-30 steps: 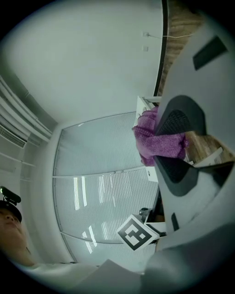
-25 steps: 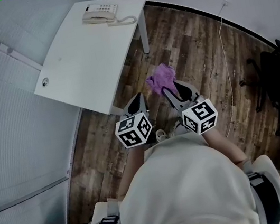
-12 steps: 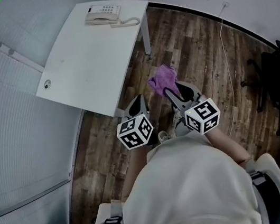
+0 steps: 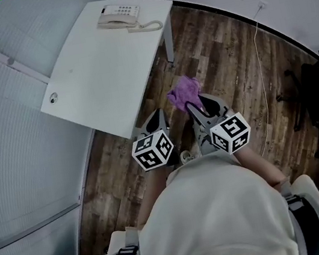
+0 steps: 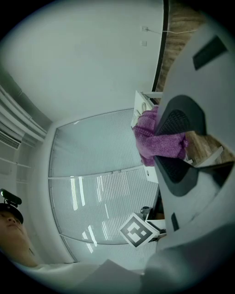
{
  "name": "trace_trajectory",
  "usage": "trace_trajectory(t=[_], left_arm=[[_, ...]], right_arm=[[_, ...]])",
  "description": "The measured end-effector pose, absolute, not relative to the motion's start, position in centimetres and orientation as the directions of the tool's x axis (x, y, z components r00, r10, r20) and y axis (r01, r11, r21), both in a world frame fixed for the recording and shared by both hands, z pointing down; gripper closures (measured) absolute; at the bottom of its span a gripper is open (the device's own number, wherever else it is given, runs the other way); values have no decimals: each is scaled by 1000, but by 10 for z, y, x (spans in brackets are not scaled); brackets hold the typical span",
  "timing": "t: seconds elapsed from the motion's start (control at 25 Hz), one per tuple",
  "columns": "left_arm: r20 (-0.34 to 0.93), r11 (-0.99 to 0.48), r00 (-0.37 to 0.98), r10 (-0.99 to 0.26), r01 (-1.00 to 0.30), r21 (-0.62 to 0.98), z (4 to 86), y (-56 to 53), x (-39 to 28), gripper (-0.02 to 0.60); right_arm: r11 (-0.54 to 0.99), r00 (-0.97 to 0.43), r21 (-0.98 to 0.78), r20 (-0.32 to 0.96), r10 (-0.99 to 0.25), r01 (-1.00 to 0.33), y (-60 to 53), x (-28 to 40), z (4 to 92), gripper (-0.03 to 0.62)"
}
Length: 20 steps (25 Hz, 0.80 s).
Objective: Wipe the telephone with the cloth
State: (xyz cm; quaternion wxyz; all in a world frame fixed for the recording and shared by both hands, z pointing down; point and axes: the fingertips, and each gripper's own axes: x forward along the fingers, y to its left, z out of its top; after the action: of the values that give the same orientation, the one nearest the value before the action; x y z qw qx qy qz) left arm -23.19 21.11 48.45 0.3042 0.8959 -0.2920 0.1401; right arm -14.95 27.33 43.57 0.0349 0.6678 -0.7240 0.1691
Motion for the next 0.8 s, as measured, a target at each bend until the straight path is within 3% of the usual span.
trace_trajectory(t=[0.8], left_arm=[[428,-609,742,-516,-669,426,466,100,-116,560]], right_arm=[[92,-144,-233,216,-966,-968,159,-13,424,462]])
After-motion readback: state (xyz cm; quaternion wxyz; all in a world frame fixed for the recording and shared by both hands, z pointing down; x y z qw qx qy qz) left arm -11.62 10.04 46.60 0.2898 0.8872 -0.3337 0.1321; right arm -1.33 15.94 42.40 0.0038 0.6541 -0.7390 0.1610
